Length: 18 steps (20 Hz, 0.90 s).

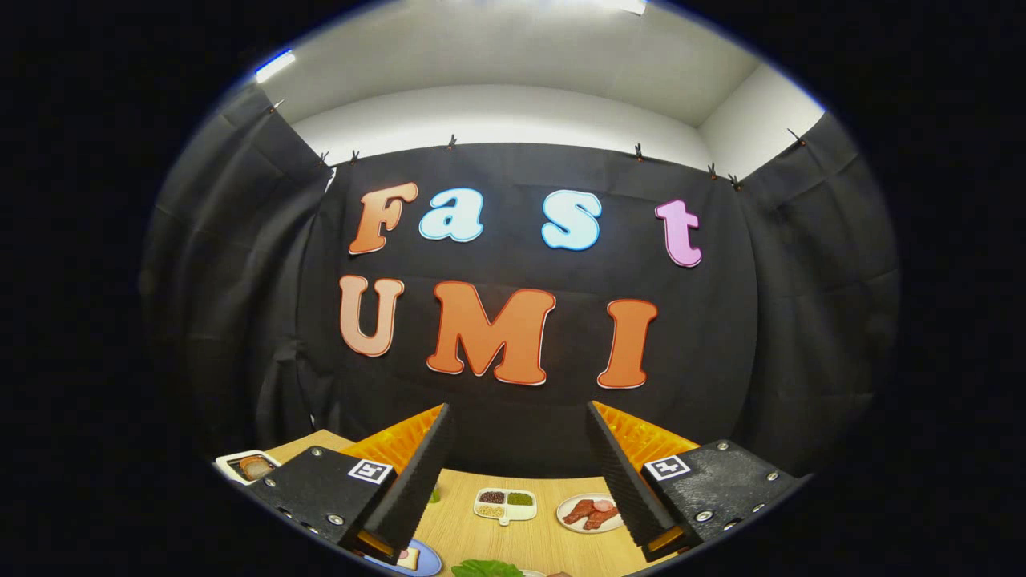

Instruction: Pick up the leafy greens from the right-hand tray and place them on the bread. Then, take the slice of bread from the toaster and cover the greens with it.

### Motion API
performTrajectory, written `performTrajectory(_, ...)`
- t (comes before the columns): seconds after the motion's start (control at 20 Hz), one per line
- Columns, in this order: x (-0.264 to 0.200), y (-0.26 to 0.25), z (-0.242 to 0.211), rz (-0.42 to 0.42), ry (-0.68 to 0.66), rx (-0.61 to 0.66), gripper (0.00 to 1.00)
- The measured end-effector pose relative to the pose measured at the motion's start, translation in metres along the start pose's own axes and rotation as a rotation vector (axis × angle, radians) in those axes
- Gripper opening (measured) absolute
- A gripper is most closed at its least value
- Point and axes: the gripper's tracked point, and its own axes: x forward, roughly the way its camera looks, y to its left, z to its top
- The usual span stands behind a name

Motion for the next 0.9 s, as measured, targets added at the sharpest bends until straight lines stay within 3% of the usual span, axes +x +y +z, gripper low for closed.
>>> performTrajectory(0.25,0.007,-0.001,-0.057,0.012,0.137,-0.019,0.98)
performTrajectory(0.9,0.002,0.009,-0.224,0.121,0.59,0.078,0.99)
